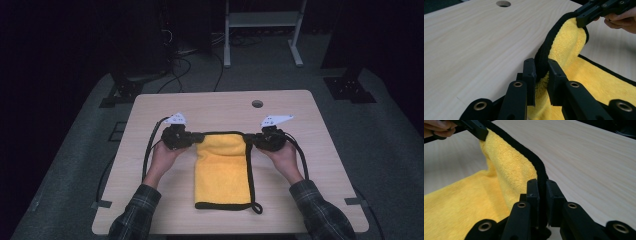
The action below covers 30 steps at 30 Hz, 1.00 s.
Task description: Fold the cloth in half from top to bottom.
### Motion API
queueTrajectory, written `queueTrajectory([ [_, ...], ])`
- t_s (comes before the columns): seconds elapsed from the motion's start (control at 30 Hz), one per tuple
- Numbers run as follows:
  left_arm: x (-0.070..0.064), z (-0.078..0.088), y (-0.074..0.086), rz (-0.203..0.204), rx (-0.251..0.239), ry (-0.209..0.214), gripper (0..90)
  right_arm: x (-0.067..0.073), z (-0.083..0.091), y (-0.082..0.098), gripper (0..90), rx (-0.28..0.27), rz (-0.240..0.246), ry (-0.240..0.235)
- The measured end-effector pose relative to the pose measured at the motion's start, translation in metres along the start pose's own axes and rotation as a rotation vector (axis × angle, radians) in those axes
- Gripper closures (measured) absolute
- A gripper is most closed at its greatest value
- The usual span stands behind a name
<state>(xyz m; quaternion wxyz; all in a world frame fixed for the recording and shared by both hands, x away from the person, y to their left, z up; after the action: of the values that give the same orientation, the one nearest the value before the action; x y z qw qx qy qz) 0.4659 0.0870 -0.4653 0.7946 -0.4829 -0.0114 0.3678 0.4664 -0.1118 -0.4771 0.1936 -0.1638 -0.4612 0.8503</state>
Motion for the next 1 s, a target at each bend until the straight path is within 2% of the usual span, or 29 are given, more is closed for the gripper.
queueTrajectory([
  [0.13, -0.012, 0.01, 0.012, 0.021, -0.018, 0.042, 78.0, 0.017, 0.009, 0.0, 81.6, -0.008, 0.016, -0.028],
  [0.2, -0.02, 0.013, 0.02, 0.026, -0.006, 0.058, 78.0, 0.023, 0.012, 0.002, 81.6, -0.004, 0.029, -0.035],
  [0.47, -0.045, 0.023, 0.048, 0.011, 0.04, 0.066, 77.9, 0.053, 0.023, 0.015, 81.5, 0.011, 0.031, -0.092],
  [0.9, -0.07, 0.032, 0.084, 0.001, 0.116, 0.104, 77.9, 0.097, 0.041, 0.028, 81.2, 0.034, 0.059, -0.154],
  [1.0, -0.075, 0.03, 0.098, 0.001, 0.158, 0.111, 77.8, 0.105, 0.042, 0.035, 81.0, 0.055, 0.069, -0.17],
])
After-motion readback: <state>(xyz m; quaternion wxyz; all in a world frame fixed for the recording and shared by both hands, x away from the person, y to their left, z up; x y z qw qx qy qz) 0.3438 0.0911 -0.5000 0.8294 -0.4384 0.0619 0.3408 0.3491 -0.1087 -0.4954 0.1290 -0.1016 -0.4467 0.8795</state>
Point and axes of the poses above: each handheld gripper's, and its own axes: z roughly backward along the jaws, y roughly out of its underside, x roughly to its left, the point moved 10 cm from there along -z, roughly forward along the jaws, and after that the axes turned 14 degrees about z, right-handed, at the moved point
